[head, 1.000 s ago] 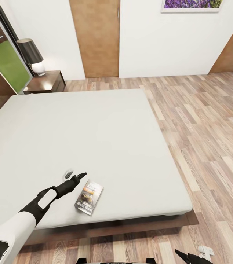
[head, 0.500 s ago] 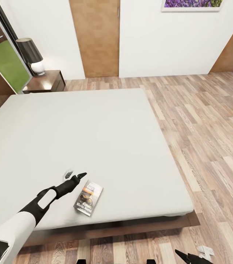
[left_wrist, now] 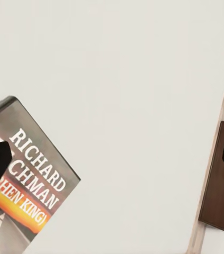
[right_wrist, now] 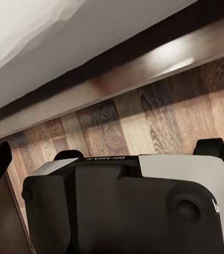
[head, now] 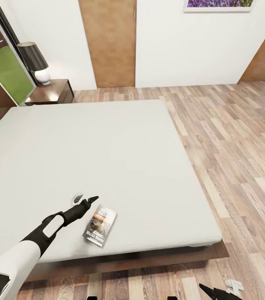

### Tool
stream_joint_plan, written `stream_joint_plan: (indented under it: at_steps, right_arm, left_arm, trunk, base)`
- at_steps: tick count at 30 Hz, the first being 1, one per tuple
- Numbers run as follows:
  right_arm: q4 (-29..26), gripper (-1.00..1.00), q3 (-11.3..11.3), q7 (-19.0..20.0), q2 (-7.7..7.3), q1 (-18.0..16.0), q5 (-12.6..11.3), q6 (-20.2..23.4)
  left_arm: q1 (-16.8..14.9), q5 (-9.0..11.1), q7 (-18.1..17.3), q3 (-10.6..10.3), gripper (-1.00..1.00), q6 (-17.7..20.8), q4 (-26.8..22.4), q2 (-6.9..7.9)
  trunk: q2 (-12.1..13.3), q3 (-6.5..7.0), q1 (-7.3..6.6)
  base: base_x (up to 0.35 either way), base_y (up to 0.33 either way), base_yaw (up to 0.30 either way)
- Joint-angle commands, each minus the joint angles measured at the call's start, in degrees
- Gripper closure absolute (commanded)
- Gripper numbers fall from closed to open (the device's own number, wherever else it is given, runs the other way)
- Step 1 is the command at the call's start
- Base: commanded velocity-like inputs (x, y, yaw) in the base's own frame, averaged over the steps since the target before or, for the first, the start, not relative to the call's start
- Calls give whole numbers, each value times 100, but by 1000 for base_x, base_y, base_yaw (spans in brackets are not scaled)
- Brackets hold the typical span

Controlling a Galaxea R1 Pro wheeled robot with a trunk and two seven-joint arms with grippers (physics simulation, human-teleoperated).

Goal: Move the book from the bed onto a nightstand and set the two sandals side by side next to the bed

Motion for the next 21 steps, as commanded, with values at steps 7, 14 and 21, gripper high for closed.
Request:
stream_joint_plan:
  at_steps: [7, 14, 21]
  right_arm:
    - [8, -100, 36, 14, -4, -1, -56, -9]
    - [8, -100, 38, 14, -4, -3, -56, -9]
    - [8, -100, 36, 14, -4, -2, -56, -9]
  left_arm:
    - [3, 56, -5, -23, -100, 27, 0, 5]
    - [3, 57, -5, -23, -100, 27, 0, 5]
    - [3, 56, -5, -23, -100, 27, 0, 5]
  trunk:
    - [-287, -131, 155]
    - [-567, -256, 309]
    - [-848, -382, 463]
  base:
    - [0, 0, 0]
    - [0, 0, 0]
    - [0, 0, 0]
